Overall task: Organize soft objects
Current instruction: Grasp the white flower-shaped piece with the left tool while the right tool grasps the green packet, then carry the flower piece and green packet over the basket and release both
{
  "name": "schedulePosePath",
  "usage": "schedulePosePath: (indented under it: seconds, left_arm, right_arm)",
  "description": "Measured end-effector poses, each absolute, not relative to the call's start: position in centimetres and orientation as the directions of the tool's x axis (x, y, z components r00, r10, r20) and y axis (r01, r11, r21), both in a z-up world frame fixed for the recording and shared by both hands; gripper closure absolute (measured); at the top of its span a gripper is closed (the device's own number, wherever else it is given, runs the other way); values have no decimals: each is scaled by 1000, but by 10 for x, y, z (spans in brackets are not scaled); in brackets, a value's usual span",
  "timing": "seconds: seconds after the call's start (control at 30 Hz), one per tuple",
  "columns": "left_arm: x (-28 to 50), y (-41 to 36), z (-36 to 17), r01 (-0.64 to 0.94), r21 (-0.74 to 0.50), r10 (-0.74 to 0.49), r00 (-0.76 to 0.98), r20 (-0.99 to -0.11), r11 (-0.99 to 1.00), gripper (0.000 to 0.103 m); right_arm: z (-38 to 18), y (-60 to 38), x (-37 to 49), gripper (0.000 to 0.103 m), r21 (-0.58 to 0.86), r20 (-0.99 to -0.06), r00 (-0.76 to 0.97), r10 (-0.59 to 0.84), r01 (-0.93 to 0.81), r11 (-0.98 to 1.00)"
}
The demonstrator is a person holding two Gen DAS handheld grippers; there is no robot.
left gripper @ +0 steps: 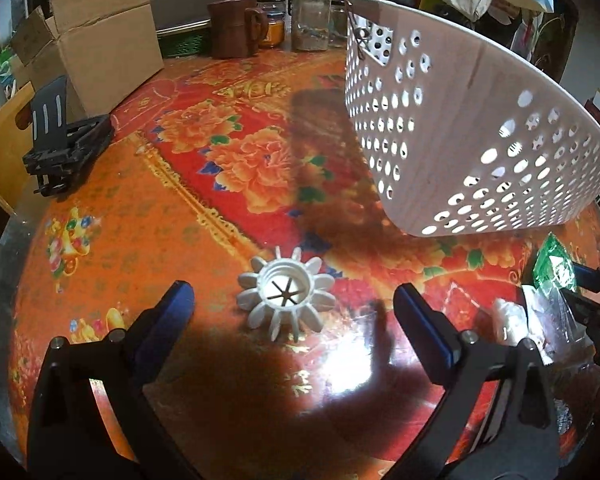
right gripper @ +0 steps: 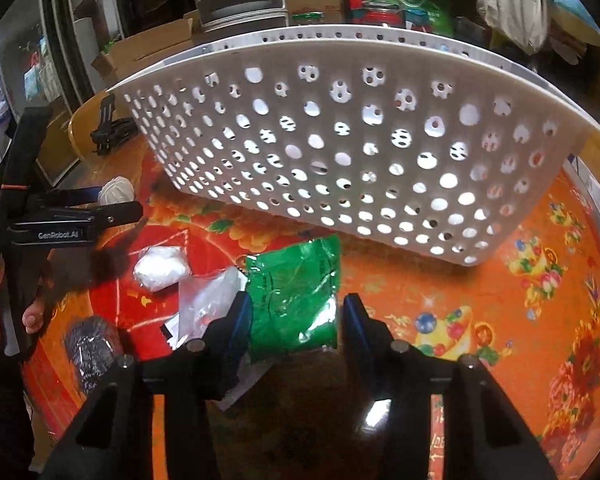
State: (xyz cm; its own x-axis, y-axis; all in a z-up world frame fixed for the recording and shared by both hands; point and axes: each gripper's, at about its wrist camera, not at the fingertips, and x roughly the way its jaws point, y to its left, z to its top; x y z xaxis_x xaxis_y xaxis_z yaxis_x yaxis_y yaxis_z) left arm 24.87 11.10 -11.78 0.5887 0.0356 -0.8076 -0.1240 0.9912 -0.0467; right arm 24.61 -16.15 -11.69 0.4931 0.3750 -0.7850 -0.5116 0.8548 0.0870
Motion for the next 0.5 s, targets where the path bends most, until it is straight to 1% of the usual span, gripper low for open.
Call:
schedulePosePath:
  seconds: [0.03,0.07,0.1,0.17,0.2,0.23,0.27,0.5]
  left_arm:
    - [249,110,-119,-122,-42,38,587,-809,992,14]
    - [249,109,-119,-118,-43,35,588,-808,992,22]
    - [248,109,-118,-117,-49,30,591,-806,992,26]
    - [247,107,-115,-116,-45,34,598,-801,992,46]
    - [247,106,-114,-115,-48,31,600,-800,992,50]
    - [246,105,-114,-113,-46,32,602,-798,993,57]
    - [246,104,-113,-109,-46,29,604,-797,993,62]
    - [228,101,-107,-106,-53,27,638,-770,993,62]
  right_arm:
    - [-116,-162,245,63,85,-782,498,375,-511,855]
    - [-115,-162,244,67,83,-778,505,375,-508,857]
    - [-114,-163,242,73,82,-773,511,376,-507,858]
    - [-110,-167,239,80,91,-755,528,389,-502,860]
    - [-107,-169,237,83,97,-749,533,393,-499,861]
    - [-105,-171,235,85,99,-742,540,398,-498,861]
    - [-103,-173,234,87,100,-737,543,401,-499,861]
    - [-98,-186,224,91,132,-709,557,432,-497,858]
